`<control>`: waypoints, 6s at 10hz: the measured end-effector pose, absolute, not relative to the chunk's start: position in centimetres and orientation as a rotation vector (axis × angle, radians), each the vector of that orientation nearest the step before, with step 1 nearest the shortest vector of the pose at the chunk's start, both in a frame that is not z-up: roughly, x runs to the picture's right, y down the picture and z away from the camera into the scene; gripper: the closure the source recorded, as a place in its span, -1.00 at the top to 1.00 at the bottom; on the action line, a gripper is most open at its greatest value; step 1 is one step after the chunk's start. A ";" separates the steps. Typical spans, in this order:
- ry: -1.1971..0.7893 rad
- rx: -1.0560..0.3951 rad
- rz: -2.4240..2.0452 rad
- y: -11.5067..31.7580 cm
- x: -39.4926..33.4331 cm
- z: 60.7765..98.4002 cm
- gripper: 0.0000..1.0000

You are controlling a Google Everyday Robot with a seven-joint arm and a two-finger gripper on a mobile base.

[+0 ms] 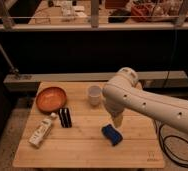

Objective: Knock the eraser over

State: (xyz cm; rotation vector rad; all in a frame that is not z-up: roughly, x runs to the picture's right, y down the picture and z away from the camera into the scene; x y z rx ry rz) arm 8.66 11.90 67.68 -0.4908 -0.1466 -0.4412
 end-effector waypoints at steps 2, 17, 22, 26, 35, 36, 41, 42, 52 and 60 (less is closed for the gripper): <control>-0.159 -0.488 -0.457 12.0 7.5 67.7 0.60; -0.282 -0.464 -0.561 13.0 1.7 69.9 0.60; -0.308 -0.455 -0.576 13.2 0.9 70.6 0.60; -0.328 -0.450 -0.592 13.5 0.2 71.2 0.60; -0.357 -0.444 -0.613 13.9 -1.3 72.3 0.60; -0.361 -0.443 -0.615 14.0 -1.5 72.4 0.60; -0.373 -0.438 -0.623 14.1 -2.5 73.0 0.38; -0.376 -0.437 -0.624 14.1 -2.6 73.2 0.38; -0.399 -0.431 -0.642 13.5 -5.8 75.1 -0.88; -0.408 -0.434 -0.656 12.8 -8.3 76.6 -0.88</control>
